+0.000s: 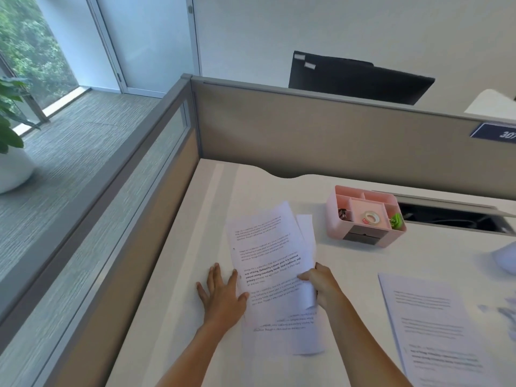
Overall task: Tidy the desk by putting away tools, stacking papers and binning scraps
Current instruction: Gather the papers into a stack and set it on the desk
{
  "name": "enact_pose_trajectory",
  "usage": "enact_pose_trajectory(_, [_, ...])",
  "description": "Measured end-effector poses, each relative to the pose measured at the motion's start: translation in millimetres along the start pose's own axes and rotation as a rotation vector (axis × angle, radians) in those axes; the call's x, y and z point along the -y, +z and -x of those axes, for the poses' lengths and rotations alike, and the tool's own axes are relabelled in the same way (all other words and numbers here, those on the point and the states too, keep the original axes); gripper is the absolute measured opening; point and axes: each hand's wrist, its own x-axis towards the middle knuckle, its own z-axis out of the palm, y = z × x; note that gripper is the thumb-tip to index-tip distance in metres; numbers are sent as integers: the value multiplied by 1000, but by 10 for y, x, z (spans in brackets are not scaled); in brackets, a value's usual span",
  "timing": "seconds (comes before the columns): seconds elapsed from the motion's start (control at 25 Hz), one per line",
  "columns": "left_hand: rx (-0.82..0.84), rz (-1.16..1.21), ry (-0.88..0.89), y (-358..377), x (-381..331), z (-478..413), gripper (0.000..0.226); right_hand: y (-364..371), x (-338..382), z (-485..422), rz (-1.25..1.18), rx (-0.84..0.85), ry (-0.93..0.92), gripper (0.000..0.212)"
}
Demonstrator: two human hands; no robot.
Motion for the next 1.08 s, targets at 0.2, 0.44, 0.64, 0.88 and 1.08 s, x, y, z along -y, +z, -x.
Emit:
enact_pose_trajectory(0.2, [-158, 440, 20, -59, -248, 107, 59, -458, -160, 183, -141, 244, -7, 46])
enact_pose_trajectory(0.44, [191, 1346, -161, -101, -494, 157, 43, -845, -321, 365, -188, 343, -66, 44])
enact_pose_trajectory(0.64, [261, 1195, -201, 2, -675, 296, 26, -972, -476, 423, -41, 191, -109, 28])
enact_pose_trajectory(0.88, [92, 1246, -37, -224, -946, 448, 22, -1062, -252, 572, -43, 38, -284, 26])
enact_pose_trajectory(1.08, [-33, 1295, 233, -735, -1323, 588, 24, -1079, 257, 850, -221, 34, -523, 34])
